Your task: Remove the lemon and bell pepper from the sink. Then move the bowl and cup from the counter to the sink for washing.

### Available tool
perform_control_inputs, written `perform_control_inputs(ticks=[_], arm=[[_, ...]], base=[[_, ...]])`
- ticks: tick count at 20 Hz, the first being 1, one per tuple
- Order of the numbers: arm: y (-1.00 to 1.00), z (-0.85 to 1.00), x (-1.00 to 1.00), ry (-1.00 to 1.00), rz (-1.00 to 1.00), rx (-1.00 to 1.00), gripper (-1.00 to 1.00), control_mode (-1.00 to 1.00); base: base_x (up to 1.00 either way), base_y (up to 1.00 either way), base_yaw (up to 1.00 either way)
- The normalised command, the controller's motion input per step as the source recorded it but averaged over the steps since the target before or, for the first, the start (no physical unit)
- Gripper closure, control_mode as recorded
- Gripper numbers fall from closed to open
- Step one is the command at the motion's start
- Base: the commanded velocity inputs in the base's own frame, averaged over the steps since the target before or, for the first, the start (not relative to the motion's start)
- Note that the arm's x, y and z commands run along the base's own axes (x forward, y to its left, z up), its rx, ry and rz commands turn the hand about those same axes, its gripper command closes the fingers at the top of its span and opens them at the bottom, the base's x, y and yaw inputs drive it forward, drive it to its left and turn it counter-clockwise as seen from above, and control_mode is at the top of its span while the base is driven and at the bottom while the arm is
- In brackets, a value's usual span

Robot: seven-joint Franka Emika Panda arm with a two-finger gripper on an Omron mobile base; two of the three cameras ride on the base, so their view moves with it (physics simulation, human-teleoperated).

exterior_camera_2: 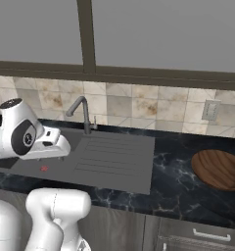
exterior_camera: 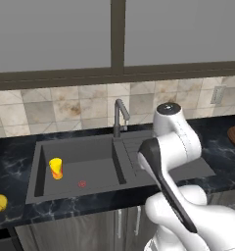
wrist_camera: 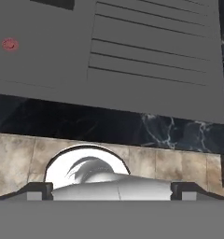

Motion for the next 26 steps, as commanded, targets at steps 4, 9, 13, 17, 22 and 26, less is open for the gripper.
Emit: perform_control_inputs(ticks=[4, 9, 13, 17, 22, 26], arm=[[-0.37, 0.0, 0.0, 0.01, 0.16, 0.0, -1.0, -1.0], [-0.31, 0.0, 0.0, 0.0, 0.22, 0.05, -1.0, -1.0], [-0.28, -0.01, 0.0, 0.02, 0.22, 0.19, -1.0, -1.0], [-0.31, -0.01, 0.0, 0.07, 0.11, 0.29, -1.0, -1.0], [-0.36, 0.01, 0.0, 0.0, 0.0, 0.11, -1.0, -1.0], [-0.35, 0.06, 0.0, 0.0, -0.02, 0.0, -1.0, -1.0]], base=[[0.0, 0.0, 0.0], [0.0, 0.0, 0.0], [0.0, 0.0, 0.0], [0.0, 0.0, 0.0], [0.0, 0.0, 0.0], [0.0, 0.0, 0.0]])
